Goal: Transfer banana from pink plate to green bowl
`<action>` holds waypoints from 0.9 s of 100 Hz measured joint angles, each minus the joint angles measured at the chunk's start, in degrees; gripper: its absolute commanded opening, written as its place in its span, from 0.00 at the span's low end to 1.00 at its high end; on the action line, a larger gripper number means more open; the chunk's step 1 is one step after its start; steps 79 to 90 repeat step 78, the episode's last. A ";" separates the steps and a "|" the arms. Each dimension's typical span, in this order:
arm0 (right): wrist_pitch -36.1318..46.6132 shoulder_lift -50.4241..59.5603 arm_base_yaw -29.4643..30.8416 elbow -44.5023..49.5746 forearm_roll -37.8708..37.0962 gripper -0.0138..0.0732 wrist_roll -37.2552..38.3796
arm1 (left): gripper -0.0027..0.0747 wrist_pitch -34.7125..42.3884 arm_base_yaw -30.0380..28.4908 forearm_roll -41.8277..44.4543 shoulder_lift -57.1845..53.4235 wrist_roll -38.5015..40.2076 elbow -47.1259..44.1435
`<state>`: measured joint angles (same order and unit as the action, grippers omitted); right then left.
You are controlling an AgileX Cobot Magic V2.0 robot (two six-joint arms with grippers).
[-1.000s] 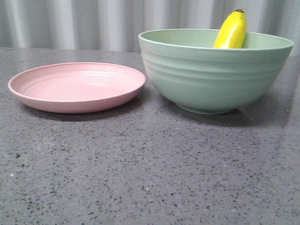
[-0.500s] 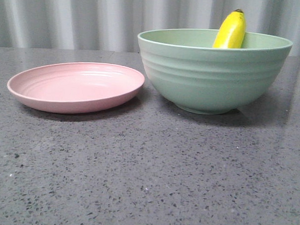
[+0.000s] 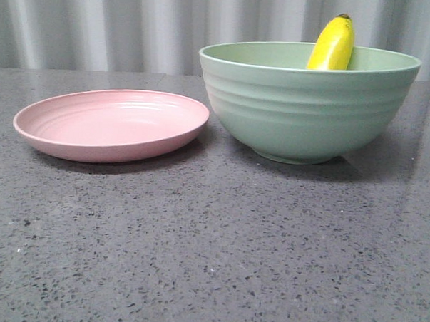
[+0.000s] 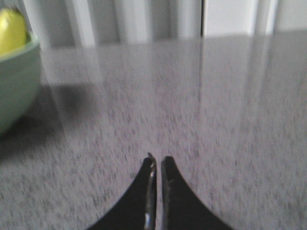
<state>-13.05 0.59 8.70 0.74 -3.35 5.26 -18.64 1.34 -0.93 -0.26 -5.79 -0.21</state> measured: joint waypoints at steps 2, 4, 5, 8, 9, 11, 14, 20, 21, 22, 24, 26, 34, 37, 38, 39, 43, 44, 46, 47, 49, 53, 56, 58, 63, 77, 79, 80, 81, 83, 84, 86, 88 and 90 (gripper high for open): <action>-0.99 0.00 0.00 0.00 0.00 0.08 0.00 | 0.01 0.00 0.00 0.00 0.00 0.05 0.00; -1.64 0.00 0.00 0.00 0.00 0.08 0.00 | 0.01 0.00 0.00 0.00 0.00 0.05 0.00; -2.27 0.00 0.00 0.00 0.00 0.08 0.00 | 0.01 0.00 0.00 0.00 0.00 0.05 0.00; -3.47 0.00 0.00 0.00 0.00 0.08 0.00 | 0.01 0.00 0.00 0.00 0.00 0.05 0.00; -4.03 0.00 0.00 0.00 0.00 0.08 0.00 | 0.01 0.00 0.00 0.00 0.00 0.05 0.00; -4.53 0.00 0.00 0.00 0.12 0.08 0.00 | 0.01 0.00 0.00 0.00 0.00 0.05 0.00; -5.26 0.00 0.00 -0.11 0.13 0.08 0.00 | 0.01 0.00 0.00 0.00 0.00 0.05 0.00; -5.38 0.00 0.00 -0.11 0.21 0.08 0.00 | 0.01 0.00 0.00 0.00 0.00 0.05 0.00; -5.38 0.00 0.00 -0.11 0.21 0.08 0.00 | 0.01 0.00 0.00 0.00 0.00 0.05 0.00; -5.43 0.00 0.00 -0.11 0.21 0.08 0.00 | 0.01 0.00 0.00 0.00 0.00 0.05 0.00; -5.43 0.00 0.00 -0.11 0.21 0.08 0.00 | 0.01 0.00 0.00 0.00 0.00 0.14 0.00; -5.43 0.00 0.00 -0.11 0.21 0.08 0.00 | 0.01 0.00 0.00 0.00 0.00 0.14 0.00; -5.52 0.00 0.00 -0.11 0.21 0.08 0.00 | 0.01 0.00 0.00 0.00 0.00 0.14 0.00; -5.52 0.00 0.00 -0.11 0.21 0.08 0.00 | 0.01 0.00 0.00 0.00 0.00 0.14 0.00; -5.52 0.00 0.00 -0.11 0.21 0.08 0.00 | 0.01 0.00 0.00 0.00 0.00 0.14 0.00; -5.52 0.00 0.00 -0.11 0.21 0.08 0.00 | 0.01 0.00 0.00 0.00 0.00 0.14 0.00; -5.52 0.00 0.00 -0.11 0.21 0.08 0.00 | 0.01 0.00 0.00 0.00 0.00 0.14 0.00; -5.52 0.00 0.00 -0.11 0.21 0.08 0.00 | 0.01 0.00 0.00 0.00 0.00 0.14 0.00; -5.52 0.00 0.00 -0.11 0.21 0.08 0.00 | 0.01 0.00 0.00 0.00 0.00 0.14 0.00; -5.52 0.00 0.00 -0.11 0.21 0.08 0.00 | 0.01 0.00 0.00 0.00 0.00 0.14 0.00; -5.52 0.00 0.00 -0.11 0.21 0.08 0.00 | 0.01 0.00 0.00 0.00 0.00 0.14 0.00; -5.52 0.00 0.00 -0.11 0.21 0.08 0.00 | 0.01 0.00 0.00 0.00 0.00 0.14 0.00; -5.52 0.00 0.00 -0.11 0.21 0.08 0.00 | 0.01 0.00 0.00 0.00 0.00 0.14 0.00; -5.52 0.00 0.00 -0.11 0.21 0.08 0.00 | 0.01 0.00 0.00 0.00 0.00 0.14 0.00; -5.52 0.00 0.00 -0.11 0.21 0.08 0.00 | 0.01 0.00 0.00 0.00 0.00 0.14 0.00; -5.52 0.00 0.00 -0.11 0.21 0.08 0.00 | 0.01 0.00 0.00 0.00 0.00 0.14 0.00; -5.52 0.00 0.00 -0.11 0.21 0.08 0.00 | 0.01 0.00 0.00 0.00 0.00 0.14 0.00; -5.52 0.00 0.00 -0.11 0.21 0.08 0.00 | 0.01 0.00 0.00 0.00 0.00 0.14 0.00; -5.52 0.00 0.00 -0.11 0.21 0.08 0.00 | 0.01 0.00 0.00 0.00 0.00 0.14 0.00; -5.52 0.00 0.00 -0.11 0.21 0.08 0.00 | 0.01 0.00 0.00 0.00 0.00 0.14 0.00; -5.52 0.00 0.00 -0.11 0.21 0.08 0.00 | 0.01 0.00 0.00 0.00 0.00 0.14 0.00; -5.52 0.00 0.00 -0.11 0.21 0.08 0.00 | 0.01 0.00 0.00 0.00 0.00 0.14 0.00; -5.52 0.00 0.00 -0.11 0.21 0.08 0.00 | 0.01 0.00 0.00 0.00 0.00 0.14 0.00; -5.52 0.00 0.00 -0.11 0.21 0.08 0.00 | 0.01 0.00 0.00 0.00 0.00 0.14 0.00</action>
